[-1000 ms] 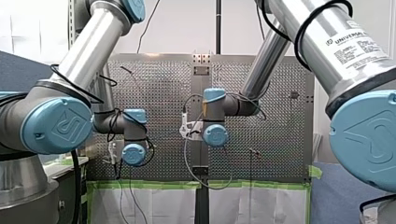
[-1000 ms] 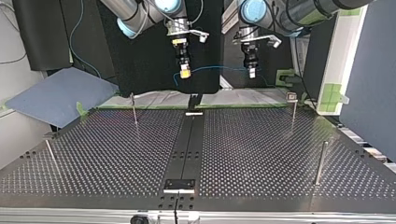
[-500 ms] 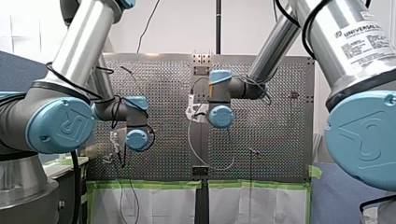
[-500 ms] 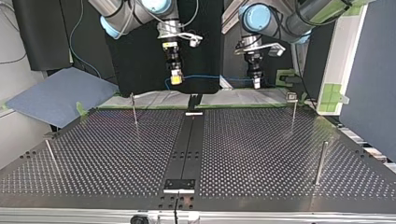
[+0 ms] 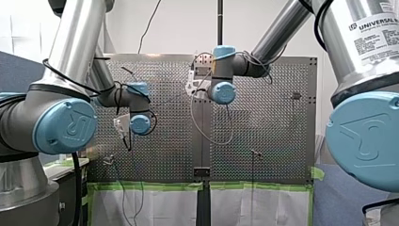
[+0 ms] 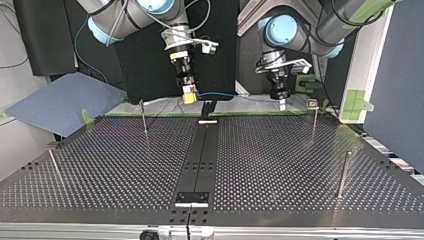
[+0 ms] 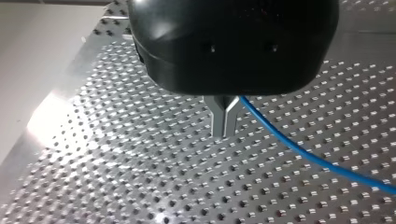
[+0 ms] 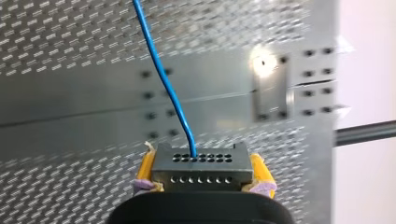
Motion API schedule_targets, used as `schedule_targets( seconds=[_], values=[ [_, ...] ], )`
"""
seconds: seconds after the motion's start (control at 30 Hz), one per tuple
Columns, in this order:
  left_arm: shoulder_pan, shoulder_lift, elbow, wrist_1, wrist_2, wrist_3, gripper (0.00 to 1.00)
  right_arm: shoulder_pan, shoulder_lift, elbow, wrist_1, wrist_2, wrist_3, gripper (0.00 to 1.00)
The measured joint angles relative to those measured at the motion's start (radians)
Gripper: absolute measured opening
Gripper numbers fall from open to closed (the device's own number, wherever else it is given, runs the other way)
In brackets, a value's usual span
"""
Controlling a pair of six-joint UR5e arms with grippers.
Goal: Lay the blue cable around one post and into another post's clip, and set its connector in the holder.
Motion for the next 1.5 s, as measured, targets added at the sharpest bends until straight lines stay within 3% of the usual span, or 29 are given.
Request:
schedule_targets(
  seconds=[0.27,0.53,0.73,0.87,1.03,1.3,1.5],
  values=[
    [0.020,0.070,0.004,-0.070,0.000,-0.051,0.00,-0.006,-0.069,-0.058,0.080,-0.017,0.003,0.00],
    [0.035,0.139,0.007,-0.140,0.006,-0.111,0.00,-0.007,-0.083,-0.092,0.145,-0.024,-0.004,0.00],
    [0.064,0.191,0.044,-0.191,0.026,-0.158,0.00,-0.002,-0.084,-0.120,0.181,-0.031,-0.018,0.00],
    [0.079,0.222,0.066,-0.222,0.030,-0.188,0.00,0.001,-0.083,-0.147,0.204,-0.033,-0.041,0.00],
    [0.106,0.267,0.091,-0.267,0.033,-0.231,0.00,0.006,-0.081,-0.173,0.215,-0.048,-0.062,0.00],
    [0.175,0.339,0.111,-0.339,0.088,-0.284,0.00,0.009,-0.073,-0.199,0.219,-0.059,-0.059,0.00],
    [0.225,0.389,0.112,-0.390,0.137,-0.284,0.00,0.015,-0.064,-0.217,0.229,-0.058,-0.059,0.00]
  ],
)
